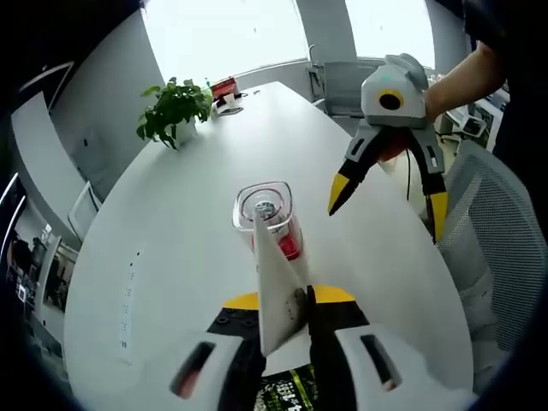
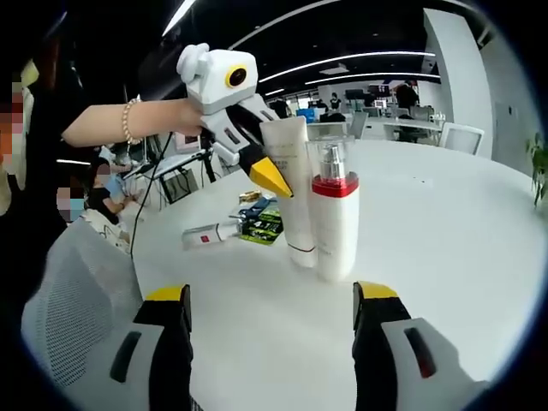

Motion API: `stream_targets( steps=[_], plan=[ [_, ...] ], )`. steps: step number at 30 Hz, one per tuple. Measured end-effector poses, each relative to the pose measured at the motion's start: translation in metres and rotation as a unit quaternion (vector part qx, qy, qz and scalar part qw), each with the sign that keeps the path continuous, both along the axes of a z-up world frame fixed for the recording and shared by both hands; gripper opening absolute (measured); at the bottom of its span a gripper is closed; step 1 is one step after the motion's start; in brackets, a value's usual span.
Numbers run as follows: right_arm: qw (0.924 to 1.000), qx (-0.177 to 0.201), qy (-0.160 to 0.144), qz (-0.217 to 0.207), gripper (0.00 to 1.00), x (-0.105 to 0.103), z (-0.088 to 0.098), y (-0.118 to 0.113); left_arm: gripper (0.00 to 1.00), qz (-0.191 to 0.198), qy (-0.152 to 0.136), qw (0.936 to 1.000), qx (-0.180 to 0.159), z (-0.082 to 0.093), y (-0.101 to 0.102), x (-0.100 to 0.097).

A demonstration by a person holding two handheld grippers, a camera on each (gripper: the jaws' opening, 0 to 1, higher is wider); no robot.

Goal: Arrange the skincare products in the storage area until every visible bottle or jar stands upright without overlapping.

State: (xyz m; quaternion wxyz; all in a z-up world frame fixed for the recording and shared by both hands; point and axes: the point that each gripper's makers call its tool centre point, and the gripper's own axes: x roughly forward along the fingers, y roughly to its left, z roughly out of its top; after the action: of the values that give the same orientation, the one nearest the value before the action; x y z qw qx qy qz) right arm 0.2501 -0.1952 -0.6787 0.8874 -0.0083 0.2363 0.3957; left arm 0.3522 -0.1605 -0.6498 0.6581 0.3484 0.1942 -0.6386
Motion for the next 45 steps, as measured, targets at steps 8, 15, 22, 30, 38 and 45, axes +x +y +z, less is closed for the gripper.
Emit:
stream_targets(
  steps=[8, 15, 22, 30, 38, 45],
  plan=[
    [0.9999, 0.008, -0.005, -0.006, 0.84, 0.003, 0.008, 0.001, 0.42, 0.013, -0.004, 0.9998, 0.013, -0.007, 0.011, -0.004],
    [1.0000, 0.006, -0.008, -0.001, 0.87, 0.002, 0.012, 0.006, 0.52, 0.059, 0.010, 0.9982, -0.003, 0.000, 0.028, 0.002],
    [0.9999, 0.010, -0.011, -0.002, 0.94, -0.001, 0.018, 0.014, 0.62, 0.126, 0.049, 0.9902, -0.035, 0.008, 0.049, -0.009],
    [0.9993, 0.030, -0.015, -0.015, 1.00, -0.002, 0.028, 0.018, 0.76, 0.188, 0.064, 0.9788, -0.051, 0.007, 0.087, -0.022],
    [0.9992, 0.033, -0.009, -0.020, 1.00, -0.003, 0.028, 0.022, 0.88, 0.249, 0.082, 0.9625, -0.070, 0.008, 0.125, -0.044],
    [0.9991, 0.037, -0.004, -0.020, 1.00, -0.008, 0.029, 0.030, 0.95, 0.295, 0.098, 0.9469, -0.081, 0.003, 0.153, -0.062]
  ],
)
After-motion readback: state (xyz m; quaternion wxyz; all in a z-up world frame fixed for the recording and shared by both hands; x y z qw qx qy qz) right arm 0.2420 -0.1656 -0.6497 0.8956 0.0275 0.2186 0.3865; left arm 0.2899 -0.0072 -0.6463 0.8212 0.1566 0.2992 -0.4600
